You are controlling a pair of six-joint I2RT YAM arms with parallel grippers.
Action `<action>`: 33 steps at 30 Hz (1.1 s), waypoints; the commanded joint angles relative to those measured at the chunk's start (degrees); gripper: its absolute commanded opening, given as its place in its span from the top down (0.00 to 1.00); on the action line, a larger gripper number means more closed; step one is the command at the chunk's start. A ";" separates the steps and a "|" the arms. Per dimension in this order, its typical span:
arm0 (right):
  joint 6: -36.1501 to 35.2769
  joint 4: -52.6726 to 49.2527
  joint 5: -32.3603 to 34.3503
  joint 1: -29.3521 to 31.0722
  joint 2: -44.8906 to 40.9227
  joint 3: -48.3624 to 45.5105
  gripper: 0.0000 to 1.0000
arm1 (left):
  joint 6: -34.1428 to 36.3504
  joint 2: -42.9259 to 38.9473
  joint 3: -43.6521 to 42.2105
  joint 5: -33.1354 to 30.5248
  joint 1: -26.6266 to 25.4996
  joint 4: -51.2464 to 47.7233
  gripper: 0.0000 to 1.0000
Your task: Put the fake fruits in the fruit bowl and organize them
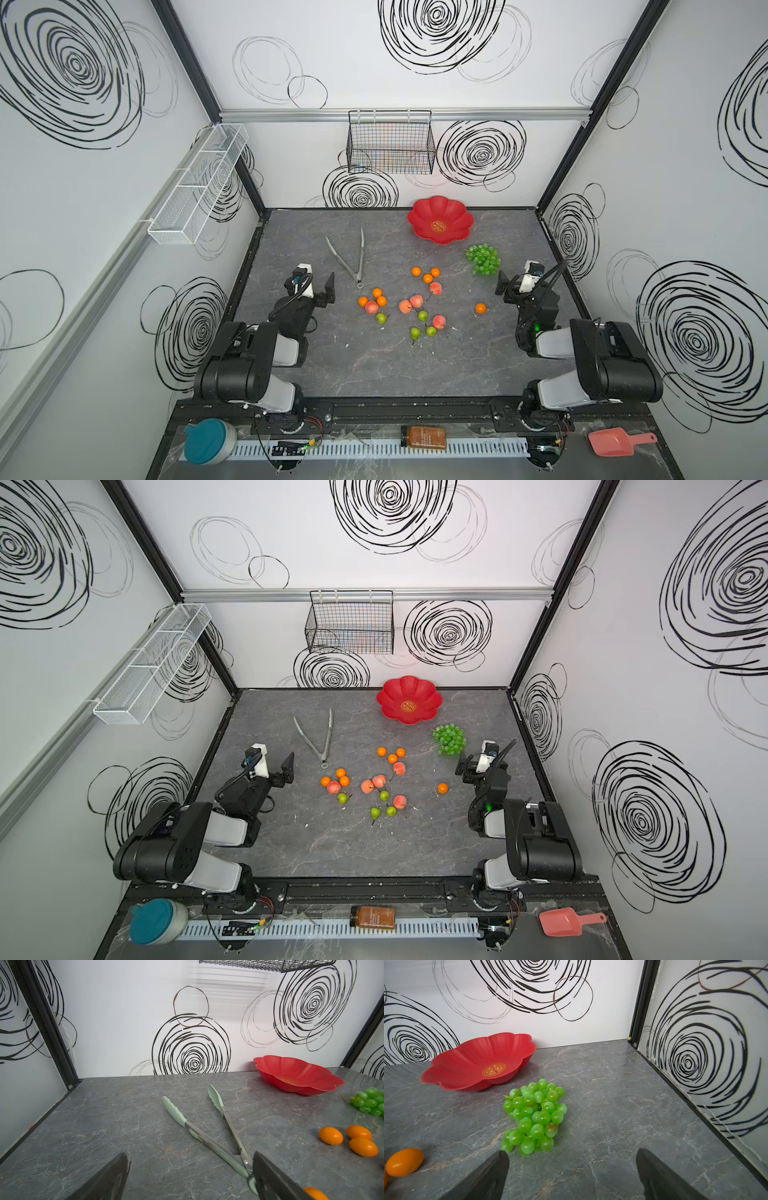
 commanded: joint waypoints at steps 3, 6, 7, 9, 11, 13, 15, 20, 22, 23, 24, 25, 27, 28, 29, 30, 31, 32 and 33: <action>-0.33 1.90 -0.42 -0.34 0.39 0.45 0.00 | 0.93 0.09 0.72 0.63 -0.24 2.37 0.04; -0.33 1.98 -0.51 -0.44 0.30 0.45 0.00 | 0.93 0.09 0.73 0.60 -0.19 2.44 0.04; -0.32 2.11 -0.80 -0.58 0.29 0.36 0.00 | 0.93 0.09 0.79 0.63 -0.18 2.45 0.04; -0.02 3.42 -2.84 -1.56 0.20 -0.43 0.00 | 0.85 0.17 0.75 1.07 0.06 2.64 0.04; 0.12 4.68 -5.10 -2.51 0.02 -1.13 0.00 | 0.26 0.44 0.14 2.99 1.07 4.24 0.04; 0.12 4.61 -5.12 -2.55 0.07 -1.14 0.00 | -0.84 0.92 -0.86 5.12 2.44 7.06 0.04; 0.12 4.55 -5.16 -2.58 0.04 -1.11 0.00 | -1.65 1.40 -2.01 6.74 3.30 10.19 0.04; -0.08 4.78 -5.60 -2.72 0.19 -1.14 0.00 | -1.88 1.50 -2.17 7.23 3.53 10.59 0.04; -0.06 4.89 -5.63 -2.72 0.20 -1.16 0.00 | -1.89 1.50 -2.18 7.17 3.53 10.62 0.04; -0.06 4.90 -5.62 -2.72 0.14 -1.22 0.00 | -1.84 1.50 -2.10 7.25 3.58 10.54 0.04; -0.06 4.91 -5.60 -2.72 0.14 -1.20 0.00 | -1.81 1.50 -2.11 7.24 3.60 10.62 0.04; -0.06 4.97 -5.61 -2.72 0.16 -1.22 0.00 | -1.75 1.50 -2.24 7.26 3.59 10.62 0.04; -0.07 5.13 -5.59 -2.72 0.12 -1.39 0.00 | -1.73 1.50 -2.48 7.25 3.60 11.16 0.04; -0.07 5.16 -5.59 -2.70 0.12 -1.40 0.00 | -1.91 1.57 -3.02 6.85 3.60 12.32 0.04; -0.05 5.17 -5.65 -2.69 0.09 -1.44 0.00 | -2.44 1.71 -4.18 5.39 3.60 14.73 0.04; -0.06 5.35 -5.67 -2.73 0.01 -1.49 0.00 | -2.98 1.92 -5.54 3.96 3.60 17.66 0.04; -0.06 5.52 -5.72 -2.67 -0.11 -1.63 0.00 | -3.49 2.18 -6.85 2.68 3.53 20.72 0.04; -0.14 5.97 -6.01 -2.72 -0.25 -1.83 0.00 | -3.69 2.29 -8.20 1.78 3.44 23.25 0.04; -0.37 5.87 -6.40 -2.68 -0.67 -1.91 0.00 | -3.67 1.93 -9.05 0.94 3.20 24.55 0.04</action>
